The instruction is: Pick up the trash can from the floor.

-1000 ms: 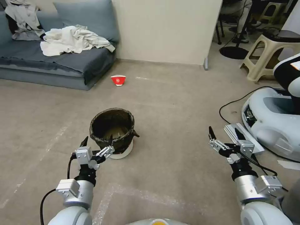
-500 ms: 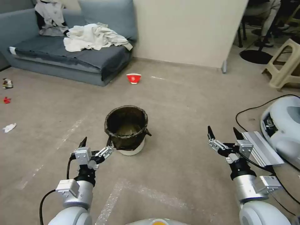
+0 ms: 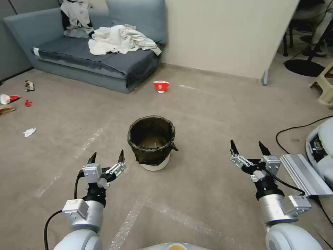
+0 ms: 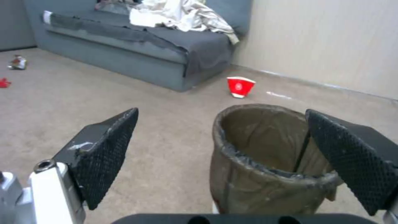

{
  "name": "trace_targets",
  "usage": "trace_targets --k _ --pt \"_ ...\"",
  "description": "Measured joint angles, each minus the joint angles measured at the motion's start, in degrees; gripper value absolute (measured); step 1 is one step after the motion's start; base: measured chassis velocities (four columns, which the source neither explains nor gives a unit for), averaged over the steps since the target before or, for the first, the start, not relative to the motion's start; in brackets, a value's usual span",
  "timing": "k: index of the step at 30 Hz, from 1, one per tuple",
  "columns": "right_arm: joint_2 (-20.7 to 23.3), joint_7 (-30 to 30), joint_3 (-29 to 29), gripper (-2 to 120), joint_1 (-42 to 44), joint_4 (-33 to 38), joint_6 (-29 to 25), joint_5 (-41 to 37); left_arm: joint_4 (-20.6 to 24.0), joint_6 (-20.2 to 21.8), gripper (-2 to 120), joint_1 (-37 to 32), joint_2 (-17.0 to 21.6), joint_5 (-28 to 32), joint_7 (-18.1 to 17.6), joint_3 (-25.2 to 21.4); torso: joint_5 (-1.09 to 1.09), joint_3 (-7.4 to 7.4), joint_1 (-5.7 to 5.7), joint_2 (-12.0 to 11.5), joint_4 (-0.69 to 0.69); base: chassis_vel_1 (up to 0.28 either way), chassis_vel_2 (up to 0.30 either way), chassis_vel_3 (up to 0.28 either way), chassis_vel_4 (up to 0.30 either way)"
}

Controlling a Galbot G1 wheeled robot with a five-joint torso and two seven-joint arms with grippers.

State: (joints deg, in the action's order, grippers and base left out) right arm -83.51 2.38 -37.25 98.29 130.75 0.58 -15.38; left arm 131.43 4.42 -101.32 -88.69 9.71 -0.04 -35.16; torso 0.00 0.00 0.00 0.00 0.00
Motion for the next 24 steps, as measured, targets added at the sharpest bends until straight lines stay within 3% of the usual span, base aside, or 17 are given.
trace_targets --k 24 --pt "-0.12 2.11 -0.09 100 0.28 -0.23 -1.01 -0.2 0.14 -0.83 100 -0.27 -0.14 -1.15 -0.27 -0.13 0.0 0.0 0.0 0.0 0.0 0.0 0.0 0.0 0.0"
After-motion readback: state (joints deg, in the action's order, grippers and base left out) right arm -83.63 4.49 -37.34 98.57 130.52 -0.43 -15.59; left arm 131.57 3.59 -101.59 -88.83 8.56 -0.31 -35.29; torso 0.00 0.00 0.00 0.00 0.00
